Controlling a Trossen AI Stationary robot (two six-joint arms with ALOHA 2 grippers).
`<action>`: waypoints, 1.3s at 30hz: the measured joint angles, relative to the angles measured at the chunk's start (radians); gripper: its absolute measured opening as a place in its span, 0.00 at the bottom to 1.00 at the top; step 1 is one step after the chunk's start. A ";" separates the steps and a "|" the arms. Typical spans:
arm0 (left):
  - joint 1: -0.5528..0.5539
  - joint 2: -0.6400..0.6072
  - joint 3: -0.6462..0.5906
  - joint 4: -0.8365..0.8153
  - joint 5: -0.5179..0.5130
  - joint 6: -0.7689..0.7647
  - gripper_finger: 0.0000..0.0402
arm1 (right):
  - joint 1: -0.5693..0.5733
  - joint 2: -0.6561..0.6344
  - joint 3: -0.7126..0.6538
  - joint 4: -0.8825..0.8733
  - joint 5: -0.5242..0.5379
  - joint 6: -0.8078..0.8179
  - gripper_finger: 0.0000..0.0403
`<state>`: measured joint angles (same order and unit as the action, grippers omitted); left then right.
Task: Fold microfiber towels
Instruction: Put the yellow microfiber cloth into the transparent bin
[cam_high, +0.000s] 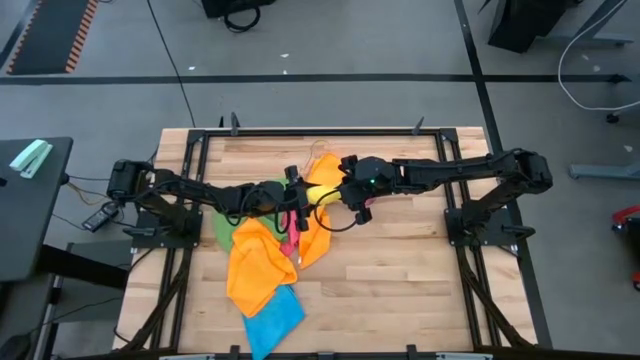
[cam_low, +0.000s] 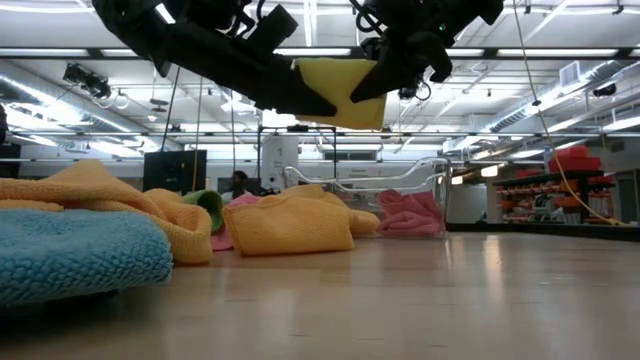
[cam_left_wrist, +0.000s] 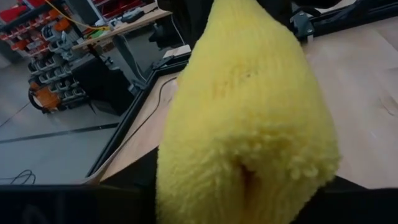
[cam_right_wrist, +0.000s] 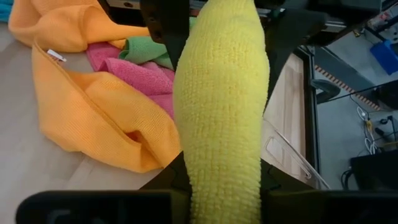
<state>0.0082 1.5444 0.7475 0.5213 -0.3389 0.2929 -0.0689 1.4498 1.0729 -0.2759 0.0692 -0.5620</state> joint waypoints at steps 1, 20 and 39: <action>0.000 0.000 0.000 -0.001 0.000 0.000 0.49 | 0.000 0.000 0.000 0.000 0.000 0.001 0.20; 0.001 -0.002 0.000 -0.022 -0.102 -0.017 0.10 | -0.002 -0.089 0.018 -0.168 0.231 0.105 0.49; 0.052 0.140 0.307 -0.396 -0.258 0.180 0.13 | 0.027 -0.167 0.019 -0.229 0.284 0.325 0.48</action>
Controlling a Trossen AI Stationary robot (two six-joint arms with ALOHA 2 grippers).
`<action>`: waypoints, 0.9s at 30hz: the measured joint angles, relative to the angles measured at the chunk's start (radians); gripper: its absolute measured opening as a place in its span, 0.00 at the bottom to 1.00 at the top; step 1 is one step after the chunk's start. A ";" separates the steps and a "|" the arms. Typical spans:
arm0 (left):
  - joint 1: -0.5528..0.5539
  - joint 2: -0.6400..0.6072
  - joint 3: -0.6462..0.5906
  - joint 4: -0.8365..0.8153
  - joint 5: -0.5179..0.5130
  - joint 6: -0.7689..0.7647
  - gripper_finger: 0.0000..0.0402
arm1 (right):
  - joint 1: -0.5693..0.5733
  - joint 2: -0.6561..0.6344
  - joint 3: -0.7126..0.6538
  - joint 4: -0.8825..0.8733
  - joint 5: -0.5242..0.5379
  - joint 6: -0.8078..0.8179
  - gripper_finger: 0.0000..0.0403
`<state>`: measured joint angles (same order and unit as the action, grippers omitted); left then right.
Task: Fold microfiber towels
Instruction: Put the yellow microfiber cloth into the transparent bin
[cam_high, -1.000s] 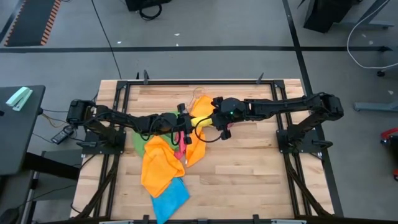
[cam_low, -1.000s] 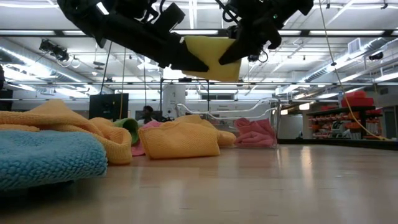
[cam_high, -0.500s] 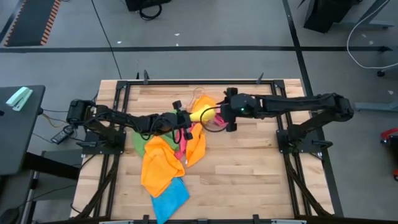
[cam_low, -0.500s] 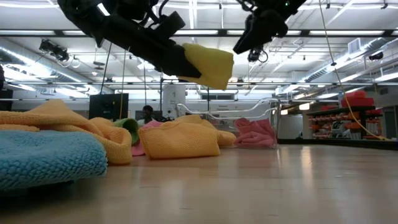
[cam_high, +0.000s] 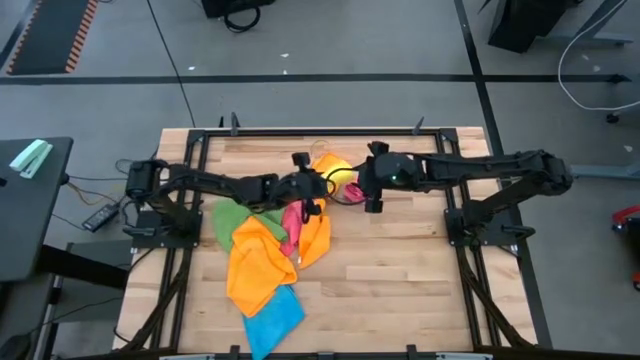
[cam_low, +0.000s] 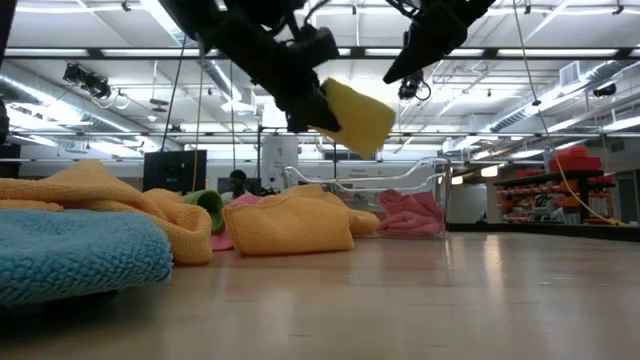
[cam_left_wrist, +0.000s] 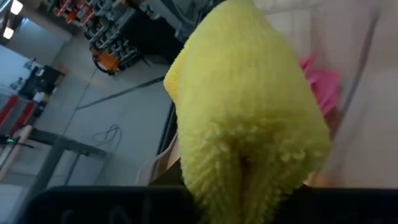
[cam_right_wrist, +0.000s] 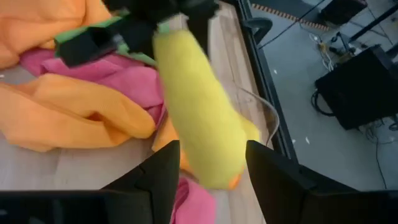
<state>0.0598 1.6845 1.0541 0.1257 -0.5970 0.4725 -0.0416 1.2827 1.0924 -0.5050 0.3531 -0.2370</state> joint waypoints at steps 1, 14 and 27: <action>0.009 0.012 0.009 -0.007 -0.003 0.024 0.13 | 0.007 0.000 0.000 -0.020 0.014 0.010 0.48; 0.091 0.208 0.193 -0.153 -0.139 0.275 0.13 | 0.065 -0.016 0.000 -0.237 0.249 0.275 0.48; 0.136 0.292 0.353 -0.324 -0.246 0.429 0.12 | 0.064 -0.016 -0.002 -0.234 0.257 0.281 0.48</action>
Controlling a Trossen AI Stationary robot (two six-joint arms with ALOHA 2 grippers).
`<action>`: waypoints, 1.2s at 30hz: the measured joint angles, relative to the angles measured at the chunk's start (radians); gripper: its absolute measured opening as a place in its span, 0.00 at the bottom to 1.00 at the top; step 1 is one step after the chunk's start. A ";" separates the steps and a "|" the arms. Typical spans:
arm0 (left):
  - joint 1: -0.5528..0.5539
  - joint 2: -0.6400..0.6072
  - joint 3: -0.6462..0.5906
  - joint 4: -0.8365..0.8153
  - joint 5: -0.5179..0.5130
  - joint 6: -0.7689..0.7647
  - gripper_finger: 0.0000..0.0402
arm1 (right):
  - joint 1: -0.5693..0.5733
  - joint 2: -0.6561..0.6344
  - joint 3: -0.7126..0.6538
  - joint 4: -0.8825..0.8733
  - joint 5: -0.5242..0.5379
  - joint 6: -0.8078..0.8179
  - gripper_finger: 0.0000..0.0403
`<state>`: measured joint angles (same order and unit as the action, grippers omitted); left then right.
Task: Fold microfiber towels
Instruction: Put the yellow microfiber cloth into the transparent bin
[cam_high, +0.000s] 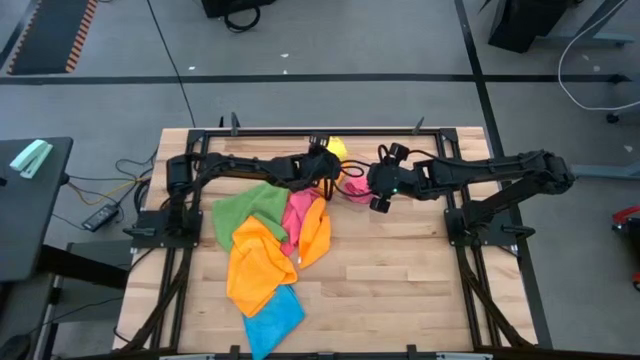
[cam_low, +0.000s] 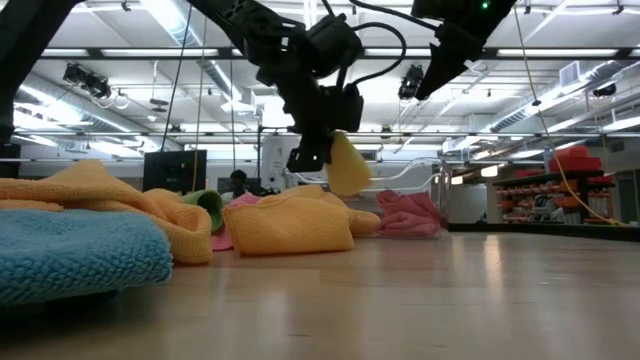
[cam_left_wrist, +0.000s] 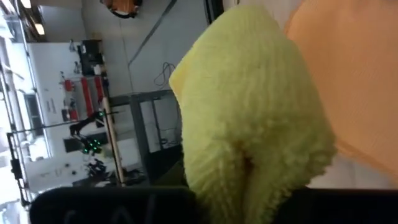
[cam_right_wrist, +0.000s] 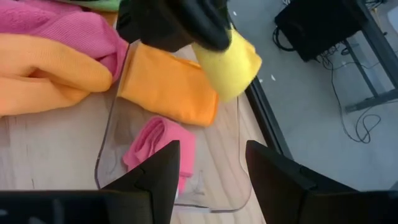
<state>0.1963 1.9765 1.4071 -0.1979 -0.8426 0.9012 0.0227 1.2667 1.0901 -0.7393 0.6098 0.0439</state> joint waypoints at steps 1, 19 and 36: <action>0.003 0.002 0.000 0.001 0.000 0.015 0.11 | 0.000 0.000 0.000 0.011 0.000 -0.004 0.48; -0.010 0.071 -0.001 -0.036 0.032 0.308 0.13 | 0.007 0.000 0.000 0.040 -0.006 0.001 0.48; 0.015 0.071 0.113 -0.361 0.315 0.190 0.12 | 0.007 0.000 0.000 0.060 -0.008 -0.009 0.48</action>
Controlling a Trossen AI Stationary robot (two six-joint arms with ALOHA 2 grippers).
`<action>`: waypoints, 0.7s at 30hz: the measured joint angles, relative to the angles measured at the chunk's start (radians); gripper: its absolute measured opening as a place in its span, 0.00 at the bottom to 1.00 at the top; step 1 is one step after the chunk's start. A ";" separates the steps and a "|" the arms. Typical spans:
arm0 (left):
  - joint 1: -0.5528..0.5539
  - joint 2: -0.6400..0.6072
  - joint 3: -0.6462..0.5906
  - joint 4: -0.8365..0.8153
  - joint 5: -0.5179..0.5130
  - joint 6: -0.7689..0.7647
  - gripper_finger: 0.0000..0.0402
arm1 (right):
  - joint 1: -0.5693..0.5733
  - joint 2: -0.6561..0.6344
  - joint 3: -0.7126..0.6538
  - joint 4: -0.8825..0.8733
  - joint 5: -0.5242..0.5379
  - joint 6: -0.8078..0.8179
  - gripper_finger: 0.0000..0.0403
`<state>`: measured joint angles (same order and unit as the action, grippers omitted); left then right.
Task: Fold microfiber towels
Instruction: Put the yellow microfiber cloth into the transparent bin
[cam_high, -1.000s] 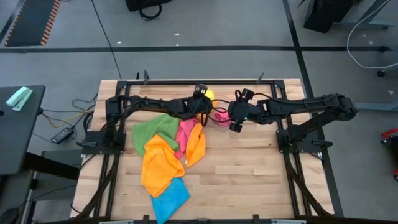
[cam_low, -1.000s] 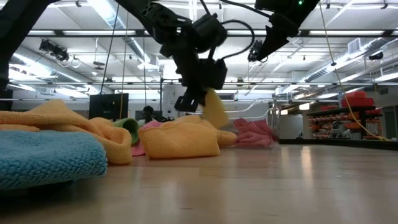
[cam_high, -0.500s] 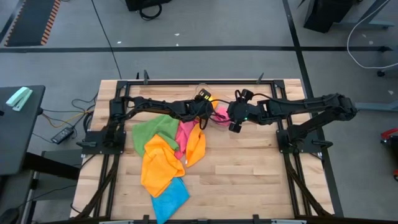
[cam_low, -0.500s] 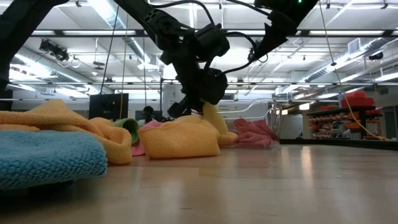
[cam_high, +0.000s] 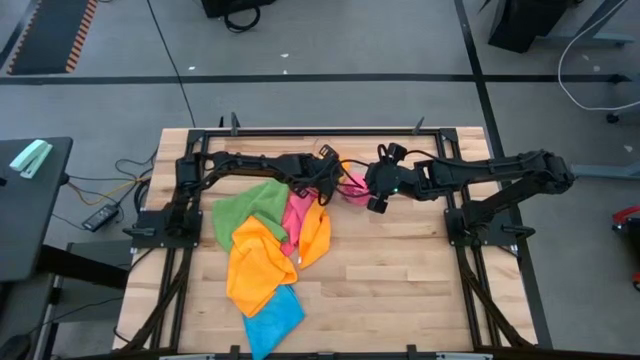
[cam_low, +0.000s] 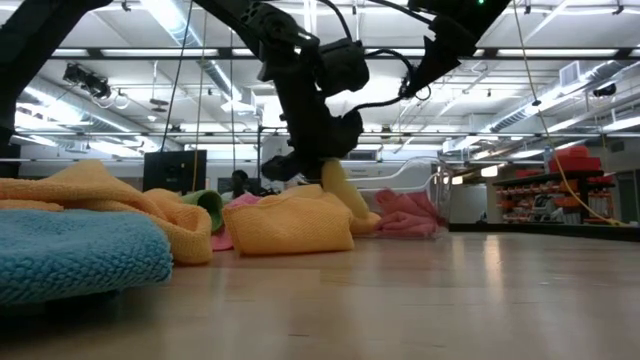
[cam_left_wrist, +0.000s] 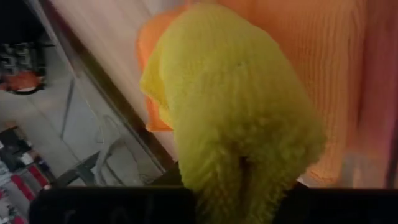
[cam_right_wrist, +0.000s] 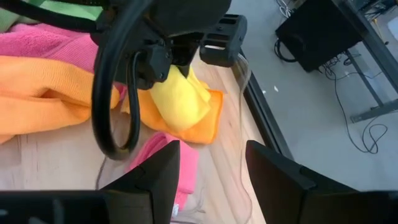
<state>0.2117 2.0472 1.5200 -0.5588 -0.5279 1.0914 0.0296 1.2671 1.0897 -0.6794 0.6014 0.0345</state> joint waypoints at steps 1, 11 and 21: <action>0.001 0.000 0.000 -0.018 0.004 0.001 0.13 | 0.000 0.000 0.000 0.000 0.000 0.003 0.48; -0.001 0.000 0.078 -0.020 -0.054 -0.087 0.12 | 0.000 0.000 0.000 0.006 0.000 0.000 0.48; -0.002 -0.001 0.142 0.037 -0.227 -0.239 0.11 | 0.000 0.000 0.000 0.006 0.000 -0.008 0.48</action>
<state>0.2092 2.0464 1.6619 -0.5219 -0.7546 0.8522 0.0296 1.2671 1.0897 -0.6735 0.6010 0.0269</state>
